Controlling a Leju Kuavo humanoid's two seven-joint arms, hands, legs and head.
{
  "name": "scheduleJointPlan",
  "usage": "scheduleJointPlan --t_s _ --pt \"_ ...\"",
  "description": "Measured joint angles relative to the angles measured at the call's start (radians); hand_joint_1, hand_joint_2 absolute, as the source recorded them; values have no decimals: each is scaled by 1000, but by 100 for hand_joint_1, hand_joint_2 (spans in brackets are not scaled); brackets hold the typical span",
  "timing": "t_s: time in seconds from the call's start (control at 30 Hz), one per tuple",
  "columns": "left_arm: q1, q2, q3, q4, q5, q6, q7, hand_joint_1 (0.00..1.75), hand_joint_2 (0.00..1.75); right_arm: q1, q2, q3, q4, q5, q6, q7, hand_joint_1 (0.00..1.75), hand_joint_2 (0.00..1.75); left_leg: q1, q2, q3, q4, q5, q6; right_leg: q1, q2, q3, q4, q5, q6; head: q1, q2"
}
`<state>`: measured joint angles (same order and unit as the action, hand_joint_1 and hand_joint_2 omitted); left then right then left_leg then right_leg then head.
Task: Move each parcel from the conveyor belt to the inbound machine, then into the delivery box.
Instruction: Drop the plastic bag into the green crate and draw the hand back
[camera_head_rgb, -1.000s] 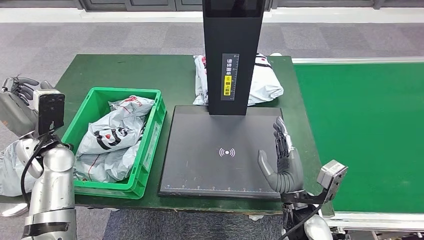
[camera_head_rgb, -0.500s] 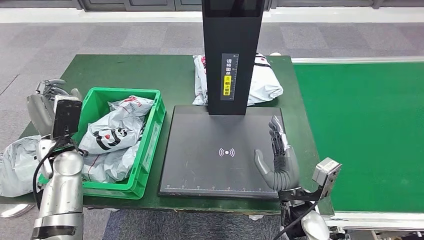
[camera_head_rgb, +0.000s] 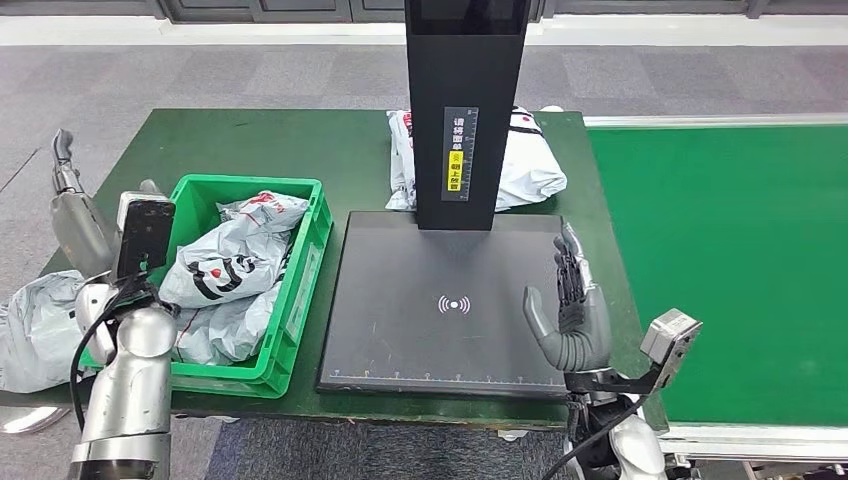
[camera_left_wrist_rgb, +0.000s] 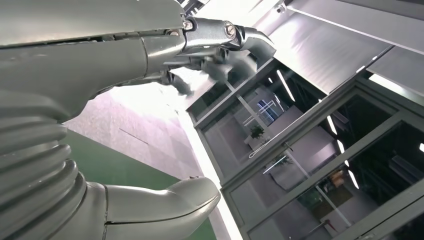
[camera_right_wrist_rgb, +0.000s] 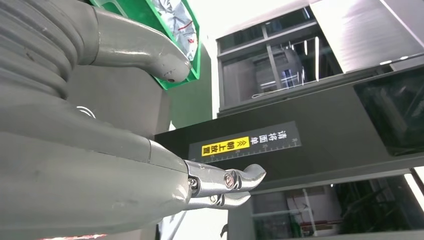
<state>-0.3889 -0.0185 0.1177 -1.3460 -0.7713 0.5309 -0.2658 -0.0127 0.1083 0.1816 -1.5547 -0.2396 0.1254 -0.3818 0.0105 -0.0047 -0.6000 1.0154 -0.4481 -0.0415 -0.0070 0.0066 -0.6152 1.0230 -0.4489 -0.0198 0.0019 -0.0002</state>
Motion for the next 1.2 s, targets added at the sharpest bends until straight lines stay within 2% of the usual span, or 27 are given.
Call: scheduleJointPlan --t_s 0.4,0.67,0.83,1.2 --pt "-46 2 -16 62 -38 62 -3 0 175 -7 0 0 27 -11 -22 -10 0 175 0 0 0 0 0 0 0 0 0 0 0 0 0 0" --pt "-80 14 -26 109 -177 111 82 0 175 -11 1 0 42 -21 -36 -21 0 175 0 0 0 0 0 0 0 0 0 0 0 0 0 0" --pt "-104 36 -26 153 -323 135 176 0 175 -14 1 0 54 -30 -42 -23 0 175 0 0 0 0 0 0 0 0 0 0 0 0 0 0" --pt "-126 66 -26 216 -419 147 246 0 175 -25 0 0 72 -38 -51 -33 0 175 0 0 0 0 0 0 0 0 0 0 0 0 0 0"
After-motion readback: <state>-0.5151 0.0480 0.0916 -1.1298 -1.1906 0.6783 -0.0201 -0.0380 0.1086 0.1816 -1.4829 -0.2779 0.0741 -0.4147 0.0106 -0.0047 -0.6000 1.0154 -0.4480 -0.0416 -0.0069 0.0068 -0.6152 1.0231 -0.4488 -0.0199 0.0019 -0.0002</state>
